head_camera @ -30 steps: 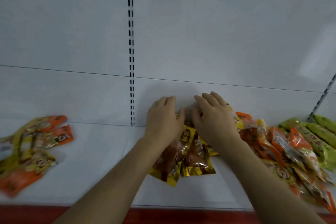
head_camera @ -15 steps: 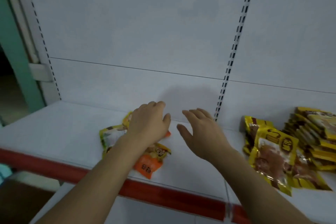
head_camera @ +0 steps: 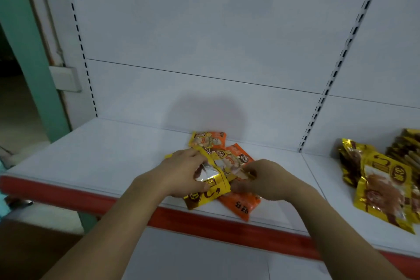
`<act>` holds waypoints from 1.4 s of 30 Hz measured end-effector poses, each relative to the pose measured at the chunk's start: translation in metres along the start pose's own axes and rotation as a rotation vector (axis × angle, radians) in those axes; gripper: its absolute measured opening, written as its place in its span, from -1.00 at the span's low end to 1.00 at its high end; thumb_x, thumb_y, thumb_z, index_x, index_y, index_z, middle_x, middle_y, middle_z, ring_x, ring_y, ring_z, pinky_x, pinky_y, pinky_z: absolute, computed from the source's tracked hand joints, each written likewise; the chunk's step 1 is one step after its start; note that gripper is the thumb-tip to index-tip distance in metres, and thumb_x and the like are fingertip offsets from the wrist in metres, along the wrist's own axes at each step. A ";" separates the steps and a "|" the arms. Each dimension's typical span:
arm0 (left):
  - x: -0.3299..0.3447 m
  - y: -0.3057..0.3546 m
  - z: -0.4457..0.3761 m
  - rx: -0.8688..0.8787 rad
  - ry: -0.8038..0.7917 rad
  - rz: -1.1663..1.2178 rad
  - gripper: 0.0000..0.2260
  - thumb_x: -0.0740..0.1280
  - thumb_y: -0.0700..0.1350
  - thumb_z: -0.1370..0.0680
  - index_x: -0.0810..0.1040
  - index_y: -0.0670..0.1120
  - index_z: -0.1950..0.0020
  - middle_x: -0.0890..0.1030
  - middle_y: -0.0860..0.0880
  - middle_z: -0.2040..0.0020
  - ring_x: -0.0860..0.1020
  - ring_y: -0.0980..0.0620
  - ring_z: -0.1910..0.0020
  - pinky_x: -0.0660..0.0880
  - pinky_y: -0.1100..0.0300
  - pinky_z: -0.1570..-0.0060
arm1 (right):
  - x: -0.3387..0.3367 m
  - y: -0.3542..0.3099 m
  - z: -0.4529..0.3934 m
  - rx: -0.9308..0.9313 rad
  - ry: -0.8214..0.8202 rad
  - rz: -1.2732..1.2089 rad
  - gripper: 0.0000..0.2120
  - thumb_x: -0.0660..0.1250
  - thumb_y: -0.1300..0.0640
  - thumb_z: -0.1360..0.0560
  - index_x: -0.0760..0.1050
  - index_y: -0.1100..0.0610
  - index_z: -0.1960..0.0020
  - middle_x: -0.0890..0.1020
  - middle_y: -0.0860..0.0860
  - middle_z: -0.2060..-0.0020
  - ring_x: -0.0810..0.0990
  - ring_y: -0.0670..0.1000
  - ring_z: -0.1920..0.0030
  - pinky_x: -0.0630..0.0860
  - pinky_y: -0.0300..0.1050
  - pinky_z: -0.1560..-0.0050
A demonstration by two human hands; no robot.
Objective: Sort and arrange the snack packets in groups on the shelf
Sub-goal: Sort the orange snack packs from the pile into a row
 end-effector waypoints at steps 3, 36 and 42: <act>-0.003 -0.006 -0.001 -0.021 -0.019 0.001 -0.38 0.44 0.18 -0.53 0.35 0.06 -0.53 0.39 0.06 -0.39 0.34 -0.03 -0.42 0.39 -0.02 -0.38 | -0.006 0.006 0.001 0.046 0.073 -0.093 -0.63 0.52 -0.21 -0.39 0.59 0.08 0.08 0.66 0.05 0.24 0.61 0.03 0.27 0.50 -0.08 0.26; -0.028 0.002 -0.034 -0.388 0.466 1.261 -0.90 0.33 -0.09 -0.65 0.61 -0.04 -0.11 0.72 -0.07 0.06 0.71 -0.06 0.09 0.66 -0.11 -0.07 | -0.066 -0.004 -0.043 -0.153 0.425 -0.530 -0.93 0.45 0.12 -0.49 0.63 -0.05 0.09 0.66 -0.07 0.30 0.61 0.02 0.24 0.54 -0.05 0.23; -0.042 0.021 -0.032 -0.207 0.296 1.285 -0.65 0.39 0.19 -0.57 0.60 -0.05 -0.15 0.75 -0.11 -0.02 0.75 -0.09 0.05 0.70 -0.11 0.03 | -0.048 -0.046 -0.060 -0.370 0.380 -0.358 -0.80 0.44 0.10 -0.51 0.62 -0.10 -0.11 0.67 -0.19 0.13 0.62 -0.27 0.14 0.50 -0.43 0.20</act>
Point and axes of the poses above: each hand's wrist, its own z-axis away from the middle knuckle, its own x-axis out of the palm, y = z × x, the point moved 1 cm from there along -z, towards the middle knuckle
